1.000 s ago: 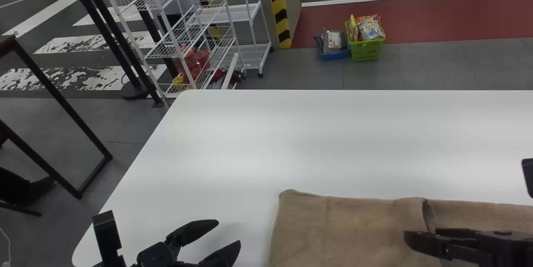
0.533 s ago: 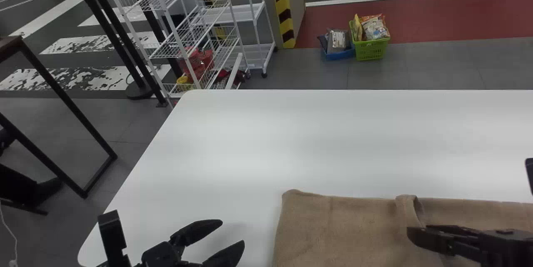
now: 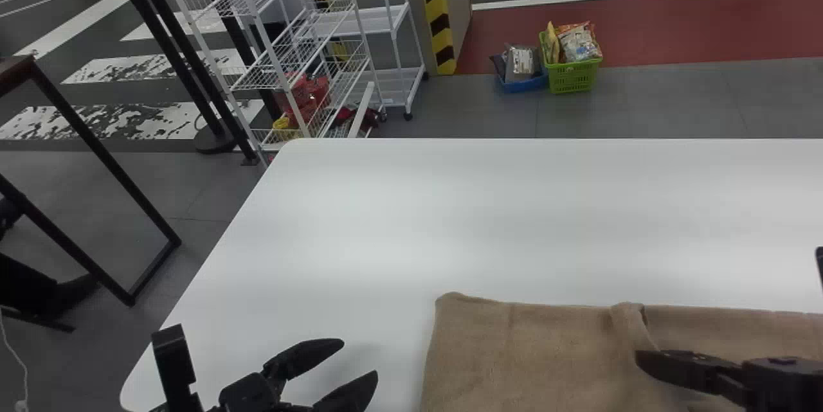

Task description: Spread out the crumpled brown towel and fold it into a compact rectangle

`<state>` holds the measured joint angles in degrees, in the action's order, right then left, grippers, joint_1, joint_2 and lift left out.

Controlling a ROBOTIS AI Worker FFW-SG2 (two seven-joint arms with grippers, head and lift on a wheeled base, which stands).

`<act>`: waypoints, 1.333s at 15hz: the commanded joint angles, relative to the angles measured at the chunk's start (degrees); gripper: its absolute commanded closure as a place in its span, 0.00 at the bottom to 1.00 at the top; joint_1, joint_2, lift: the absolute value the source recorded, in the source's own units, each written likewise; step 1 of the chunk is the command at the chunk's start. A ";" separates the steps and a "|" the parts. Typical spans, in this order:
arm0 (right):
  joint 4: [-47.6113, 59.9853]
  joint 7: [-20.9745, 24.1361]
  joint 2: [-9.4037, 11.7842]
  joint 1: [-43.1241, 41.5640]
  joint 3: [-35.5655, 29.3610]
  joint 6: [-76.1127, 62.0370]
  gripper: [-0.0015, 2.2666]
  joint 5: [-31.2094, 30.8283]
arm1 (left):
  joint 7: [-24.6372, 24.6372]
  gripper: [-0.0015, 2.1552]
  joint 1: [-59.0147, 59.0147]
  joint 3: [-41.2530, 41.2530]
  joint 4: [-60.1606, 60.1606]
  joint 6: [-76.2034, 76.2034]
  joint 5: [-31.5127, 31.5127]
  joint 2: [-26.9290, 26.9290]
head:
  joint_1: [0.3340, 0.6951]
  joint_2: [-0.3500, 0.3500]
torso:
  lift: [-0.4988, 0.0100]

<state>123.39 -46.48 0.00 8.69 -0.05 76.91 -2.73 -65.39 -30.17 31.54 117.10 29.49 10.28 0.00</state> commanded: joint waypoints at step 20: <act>11.52 -0.54 -0.05 5.90 -21.92 4.44 0.63 16.09 | -0.17 0.04 0.03 -0.17 0.67 0.00 0.27 -0.15 | 1.00 0.76 | 0.73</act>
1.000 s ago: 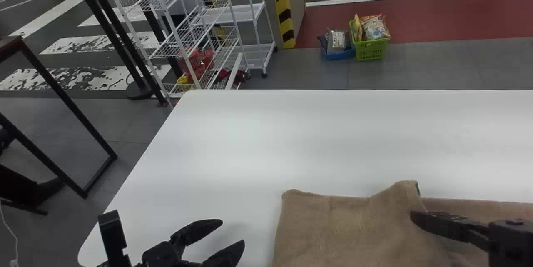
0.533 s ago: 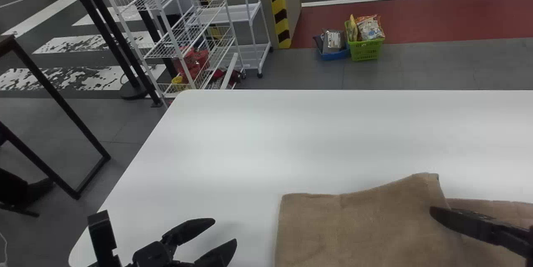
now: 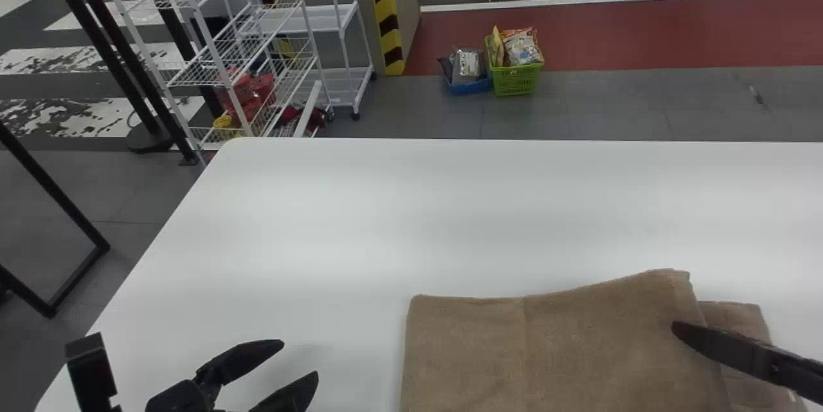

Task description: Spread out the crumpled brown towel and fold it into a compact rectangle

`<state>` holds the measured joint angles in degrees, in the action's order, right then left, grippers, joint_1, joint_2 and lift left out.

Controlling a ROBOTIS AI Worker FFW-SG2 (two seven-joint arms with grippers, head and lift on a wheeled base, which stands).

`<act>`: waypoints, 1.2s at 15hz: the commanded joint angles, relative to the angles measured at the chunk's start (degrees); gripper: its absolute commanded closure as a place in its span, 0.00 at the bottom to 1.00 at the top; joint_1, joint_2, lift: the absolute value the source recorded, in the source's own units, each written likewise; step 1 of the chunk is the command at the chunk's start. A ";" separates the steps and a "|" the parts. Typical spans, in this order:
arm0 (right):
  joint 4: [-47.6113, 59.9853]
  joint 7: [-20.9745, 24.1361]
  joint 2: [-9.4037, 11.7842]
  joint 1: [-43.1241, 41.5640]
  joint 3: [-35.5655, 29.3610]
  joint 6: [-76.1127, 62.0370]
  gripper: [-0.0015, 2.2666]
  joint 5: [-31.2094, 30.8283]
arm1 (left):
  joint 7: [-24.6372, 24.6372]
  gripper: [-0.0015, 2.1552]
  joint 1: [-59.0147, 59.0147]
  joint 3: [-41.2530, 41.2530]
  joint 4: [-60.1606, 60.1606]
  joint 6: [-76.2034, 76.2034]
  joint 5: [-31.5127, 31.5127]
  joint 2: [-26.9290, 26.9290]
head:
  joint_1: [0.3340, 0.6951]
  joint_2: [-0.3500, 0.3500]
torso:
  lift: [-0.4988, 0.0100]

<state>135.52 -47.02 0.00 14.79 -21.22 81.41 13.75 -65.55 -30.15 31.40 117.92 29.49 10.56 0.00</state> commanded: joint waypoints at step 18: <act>-2.36 0.26 -0.05 -2.22 -13.58 4.86 0.63 9.81 | -0.28 0.04 -0.17 -0.02 -0.67 0.00 -0.02 -0.15 | 1.00 0.61 | 0.73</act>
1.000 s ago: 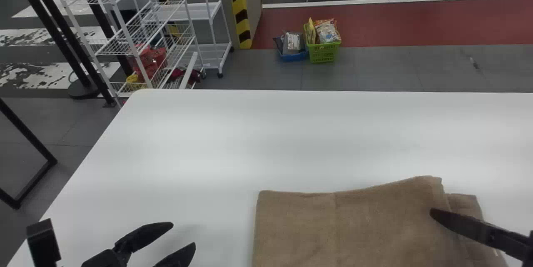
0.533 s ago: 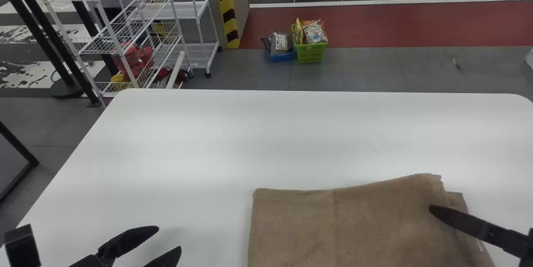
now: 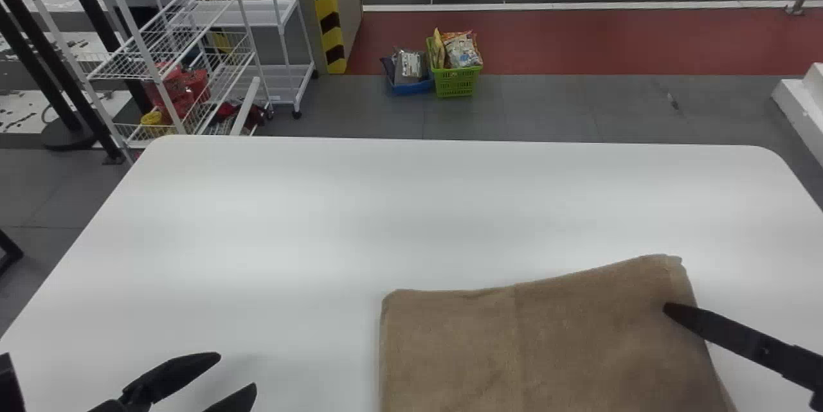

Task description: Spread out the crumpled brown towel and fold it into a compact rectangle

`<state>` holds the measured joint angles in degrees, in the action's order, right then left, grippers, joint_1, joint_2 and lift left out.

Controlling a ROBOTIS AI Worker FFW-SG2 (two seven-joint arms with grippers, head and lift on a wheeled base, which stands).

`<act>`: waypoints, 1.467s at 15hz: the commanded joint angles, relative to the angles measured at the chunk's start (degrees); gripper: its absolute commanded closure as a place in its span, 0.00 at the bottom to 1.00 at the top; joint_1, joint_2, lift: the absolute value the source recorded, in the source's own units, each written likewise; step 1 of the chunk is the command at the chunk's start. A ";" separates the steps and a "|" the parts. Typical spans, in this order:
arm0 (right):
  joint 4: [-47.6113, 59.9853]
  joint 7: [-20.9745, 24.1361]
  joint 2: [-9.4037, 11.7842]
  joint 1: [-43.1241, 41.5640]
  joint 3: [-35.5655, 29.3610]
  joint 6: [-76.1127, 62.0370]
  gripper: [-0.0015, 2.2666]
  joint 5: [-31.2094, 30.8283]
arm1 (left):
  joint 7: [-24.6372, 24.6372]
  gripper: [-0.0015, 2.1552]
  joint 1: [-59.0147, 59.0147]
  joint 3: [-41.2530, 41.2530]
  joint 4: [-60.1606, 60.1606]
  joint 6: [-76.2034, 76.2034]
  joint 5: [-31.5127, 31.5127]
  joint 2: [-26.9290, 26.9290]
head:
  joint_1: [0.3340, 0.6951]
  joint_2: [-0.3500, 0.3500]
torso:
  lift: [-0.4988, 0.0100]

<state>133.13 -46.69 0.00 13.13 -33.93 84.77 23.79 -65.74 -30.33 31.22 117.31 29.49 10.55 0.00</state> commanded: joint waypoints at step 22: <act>-16.85 -0.33 0.00 -8.03 -5.53 0.45 0.56 -8.93 | -0.09 0.04 0.09 -0.81 -0.68 -0.53 -0.26 -0.15 | 1.00 0.42 | 0.73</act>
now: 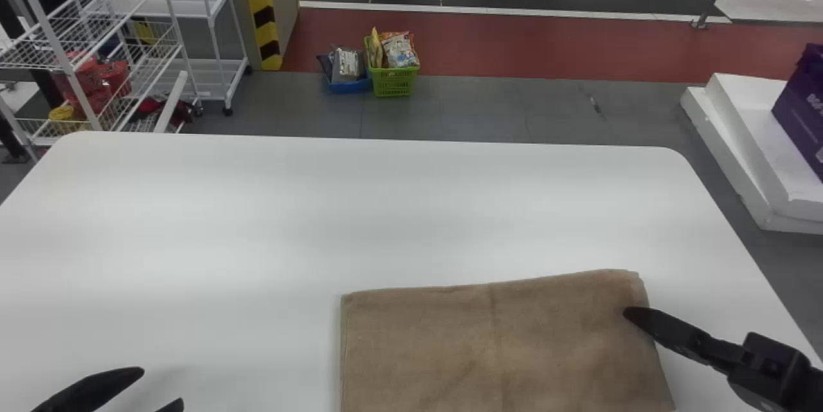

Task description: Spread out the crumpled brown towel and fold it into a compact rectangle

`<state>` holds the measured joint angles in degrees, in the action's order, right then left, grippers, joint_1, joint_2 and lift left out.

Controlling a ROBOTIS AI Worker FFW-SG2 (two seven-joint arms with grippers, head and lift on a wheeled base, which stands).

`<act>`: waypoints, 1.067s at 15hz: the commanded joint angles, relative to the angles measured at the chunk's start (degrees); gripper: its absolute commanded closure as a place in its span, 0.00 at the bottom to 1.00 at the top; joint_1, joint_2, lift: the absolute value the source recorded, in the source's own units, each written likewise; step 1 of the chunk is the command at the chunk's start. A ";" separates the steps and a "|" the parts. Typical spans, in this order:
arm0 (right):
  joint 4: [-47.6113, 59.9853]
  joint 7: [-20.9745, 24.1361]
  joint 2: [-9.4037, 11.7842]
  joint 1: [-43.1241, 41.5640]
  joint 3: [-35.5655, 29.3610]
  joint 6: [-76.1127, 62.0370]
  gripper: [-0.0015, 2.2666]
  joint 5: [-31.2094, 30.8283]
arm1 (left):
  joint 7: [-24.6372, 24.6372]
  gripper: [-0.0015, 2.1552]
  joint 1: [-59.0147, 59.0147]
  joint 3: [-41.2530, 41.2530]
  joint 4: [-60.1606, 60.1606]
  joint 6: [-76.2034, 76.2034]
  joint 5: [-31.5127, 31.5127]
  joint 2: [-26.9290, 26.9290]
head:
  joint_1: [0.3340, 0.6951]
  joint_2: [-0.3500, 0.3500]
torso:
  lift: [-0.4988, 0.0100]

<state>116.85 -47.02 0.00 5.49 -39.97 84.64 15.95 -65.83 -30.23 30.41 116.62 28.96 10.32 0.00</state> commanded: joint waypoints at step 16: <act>-0.84 0.00 3.08 -2.50 2.44 5.44 0.12 -7.16 | 0.00 0.04 0.00 -0.62 0.28 0.00 -0.39 -0.15 | 1.00 0.34 | 0.73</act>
<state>116.37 -47.02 2.95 3.48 -39.06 89.96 10.23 -65.82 -30.23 29.76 116.91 28.96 9.89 0.00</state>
